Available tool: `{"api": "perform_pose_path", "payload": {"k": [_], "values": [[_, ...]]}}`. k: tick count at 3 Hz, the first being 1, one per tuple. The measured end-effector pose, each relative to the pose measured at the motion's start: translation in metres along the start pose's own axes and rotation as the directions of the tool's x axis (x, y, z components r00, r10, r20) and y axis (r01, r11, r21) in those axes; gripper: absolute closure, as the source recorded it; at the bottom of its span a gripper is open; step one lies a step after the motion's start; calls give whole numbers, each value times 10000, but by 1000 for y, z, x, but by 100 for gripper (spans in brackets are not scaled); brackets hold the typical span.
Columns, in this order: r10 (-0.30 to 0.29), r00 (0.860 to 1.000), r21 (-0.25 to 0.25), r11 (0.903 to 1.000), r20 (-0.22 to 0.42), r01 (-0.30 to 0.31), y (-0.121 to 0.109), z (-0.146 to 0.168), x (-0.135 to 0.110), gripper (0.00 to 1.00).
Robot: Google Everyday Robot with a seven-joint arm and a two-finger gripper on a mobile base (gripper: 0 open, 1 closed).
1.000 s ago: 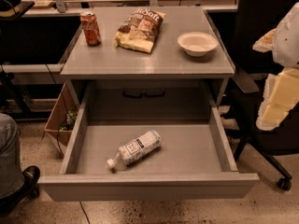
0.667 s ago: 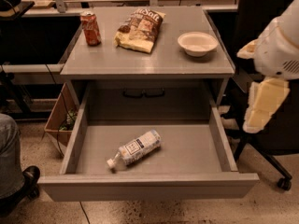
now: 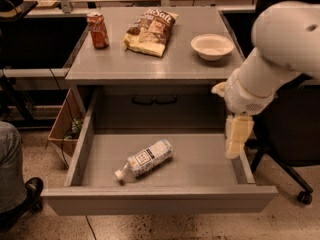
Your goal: Pick blue plastic bottle from top drawer and place on counter
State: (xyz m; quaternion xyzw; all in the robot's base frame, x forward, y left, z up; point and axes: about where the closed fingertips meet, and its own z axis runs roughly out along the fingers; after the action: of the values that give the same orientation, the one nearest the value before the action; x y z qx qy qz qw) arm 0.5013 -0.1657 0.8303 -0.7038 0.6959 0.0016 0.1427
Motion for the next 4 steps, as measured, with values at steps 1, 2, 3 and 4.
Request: {"api": "perform_pose_path", "payload": {"k": [1,2,3,4], "values": [[-1114,9934,-459,9926,265,1125,0,71,-17,0],[-1114,9934,-459,9926,265,1125,0,71,-17,0],[-1469,9855,-416,9877,851,1508,-5,92,-37,0],[-1870,9666,-478,9790,1755,1981,-14,137,-73,0]]}}
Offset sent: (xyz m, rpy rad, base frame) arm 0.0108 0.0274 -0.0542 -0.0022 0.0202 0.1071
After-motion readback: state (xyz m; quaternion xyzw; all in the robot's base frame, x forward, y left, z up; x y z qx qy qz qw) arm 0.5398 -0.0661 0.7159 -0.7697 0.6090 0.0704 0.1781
